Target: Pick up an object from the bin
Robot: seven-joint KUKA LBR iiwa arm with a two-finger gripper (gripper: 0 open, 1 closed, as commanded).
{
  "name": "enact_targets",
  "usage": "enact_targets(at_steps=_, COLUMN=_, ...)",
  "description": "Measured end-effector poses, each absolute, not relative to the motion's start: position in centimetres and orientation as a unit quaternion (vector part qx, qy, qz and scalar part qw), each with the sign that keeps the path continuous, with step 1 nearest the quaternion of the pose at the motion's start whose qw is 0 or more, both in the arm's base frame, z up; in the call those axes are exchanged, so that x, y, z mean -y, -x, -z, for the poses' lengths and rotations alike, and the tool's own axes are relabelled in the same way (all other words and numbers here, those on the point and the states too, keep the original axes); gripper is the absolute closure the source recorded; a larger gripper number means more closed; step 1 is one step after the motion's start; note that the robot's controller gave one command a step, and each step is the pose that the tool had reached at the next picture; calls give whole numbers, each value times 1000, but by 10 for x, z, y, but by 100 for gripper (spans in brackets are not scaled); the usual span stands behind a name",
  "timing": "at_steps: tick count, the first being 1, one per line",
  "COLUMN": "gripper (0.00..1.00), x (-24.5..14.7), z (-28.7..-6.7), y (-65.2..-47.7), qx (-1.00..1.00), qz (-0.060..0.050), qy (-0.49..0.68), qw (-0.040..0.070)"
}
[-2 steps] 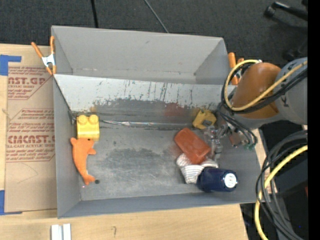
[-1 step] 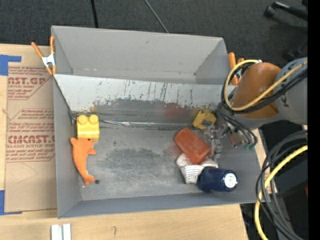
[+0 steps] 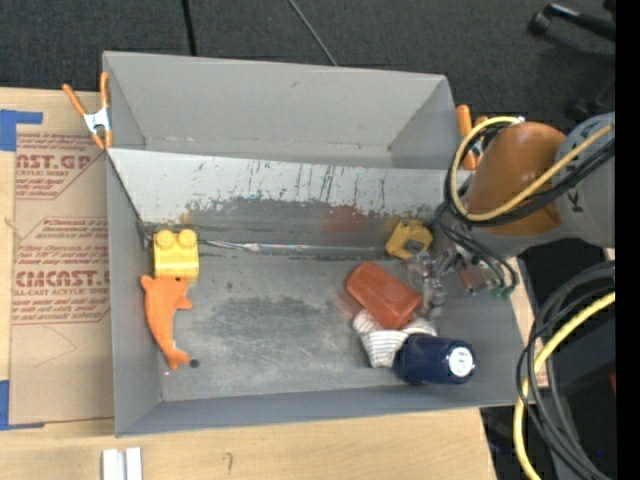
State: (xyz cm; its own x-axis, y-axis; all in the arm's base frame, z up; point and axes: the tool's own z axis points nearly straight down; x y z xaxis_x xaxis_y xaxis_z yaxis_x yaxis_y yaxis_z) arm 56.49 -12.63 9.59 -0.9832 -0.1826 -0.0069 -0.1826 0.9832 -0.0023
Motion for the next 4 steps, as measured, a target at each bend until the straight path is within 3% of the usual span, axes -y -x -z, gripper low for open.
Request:
enact_targets(at_steps=2, gripper=100, x=127, z=-113, y=-558, qx=-995, qz=-2, qy=100, qw=-2)
enact_targets(at_steps=3, gripper=100, x=119, z=-117, y=-557, qx=-993, qz=1, qy=116, qw=3)
enact_targets(at_steps=4, gripper=100, x=121, z=-116, y=-540, qx=-992, qz=-1, qy=125, qw=0)
